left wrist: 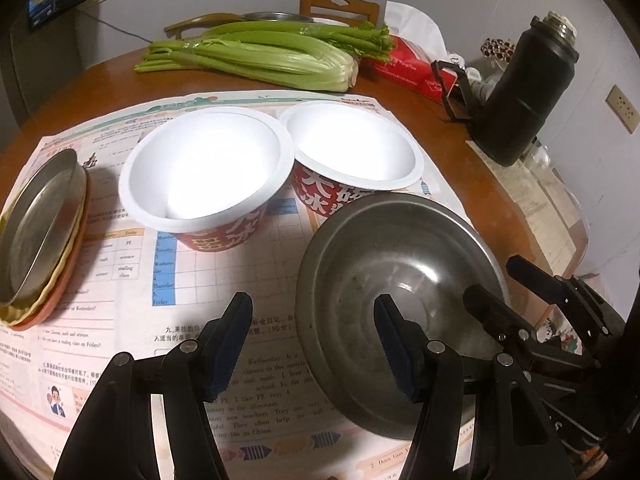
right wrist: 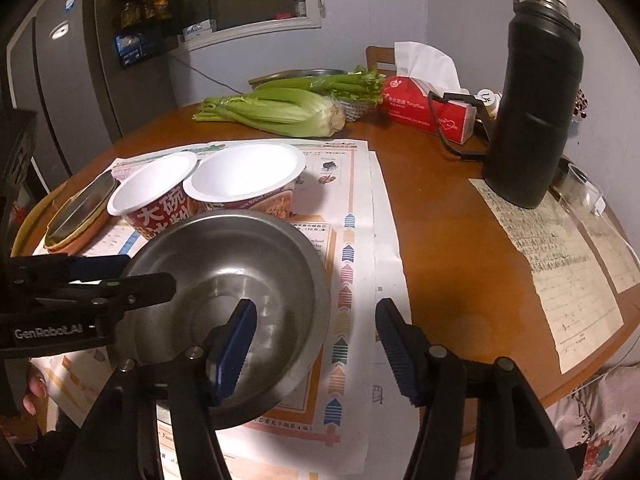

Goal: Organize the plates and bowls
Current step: 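Close the left gripper on the steel bowl rim, then lift the steel bowl off the worksheets with the left gripper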

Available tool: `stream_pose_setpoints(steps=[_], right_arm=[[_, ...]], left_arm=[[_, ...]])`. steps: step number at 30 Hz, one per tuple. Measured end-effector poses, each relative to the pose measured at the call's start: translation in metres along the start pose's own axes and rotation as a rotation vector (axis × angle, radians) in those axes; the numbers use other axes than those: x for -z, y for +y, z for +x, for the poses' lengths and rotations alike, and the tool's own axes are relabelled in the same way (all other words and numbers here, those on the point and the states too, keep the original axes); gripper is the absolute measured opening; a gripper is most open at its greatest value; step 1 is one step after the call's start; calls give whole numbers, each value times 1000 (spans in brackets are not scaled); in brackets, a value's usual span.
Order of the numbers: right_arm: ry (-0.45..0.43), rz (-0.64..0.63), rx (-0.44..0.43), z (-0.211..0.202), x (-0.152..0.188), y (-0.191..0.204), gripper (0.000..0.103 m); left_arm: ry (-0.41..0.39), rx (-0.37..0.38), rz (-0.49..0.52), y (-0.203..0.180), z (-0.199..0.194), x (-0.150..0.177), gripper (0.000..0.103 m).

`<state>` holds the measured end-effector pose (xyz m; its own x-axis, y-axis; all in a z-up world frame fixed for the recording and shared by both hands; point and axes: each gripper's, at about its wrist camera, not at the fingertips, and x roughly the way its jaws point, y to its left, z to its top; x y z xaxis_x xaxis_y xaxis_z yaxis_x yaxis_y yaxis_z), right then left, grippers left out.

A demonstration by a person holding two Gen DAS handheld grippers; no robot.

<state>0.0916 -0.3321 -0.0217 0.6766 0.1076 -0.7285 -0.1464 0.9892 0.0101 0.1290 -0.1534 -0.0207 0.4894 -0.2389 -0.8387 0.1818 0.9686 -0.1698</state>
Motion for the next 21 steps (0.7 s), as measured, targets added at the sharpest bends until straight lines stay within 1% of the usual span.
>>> stream_pose_setpoints(steps=[3,7,11,16,18,20,21], right_arm=[[6,-11,4,3,1,2,62],[27,-18,0,9,3,5,53],[32,-29,-10,12,5,9,51],[35,-49,-29,13,5,16,49],[33,-54,-34,12,5,18,49],[32,-62,-28,11,5,20,49],[32,-63,-28,11,6,21,49]], left_arm=[[11,7,0,-1,5,-1,65],[26,12,0,-2,11,-2,65],[37,32,-6,-3,15,-2,65],[40,35,-7,-4,19,-3,64],[40,41,-4,-6,20,-3,60],[45,50,6,-10,20,-3,47],[48,53,11,-11,21,-3,46]])
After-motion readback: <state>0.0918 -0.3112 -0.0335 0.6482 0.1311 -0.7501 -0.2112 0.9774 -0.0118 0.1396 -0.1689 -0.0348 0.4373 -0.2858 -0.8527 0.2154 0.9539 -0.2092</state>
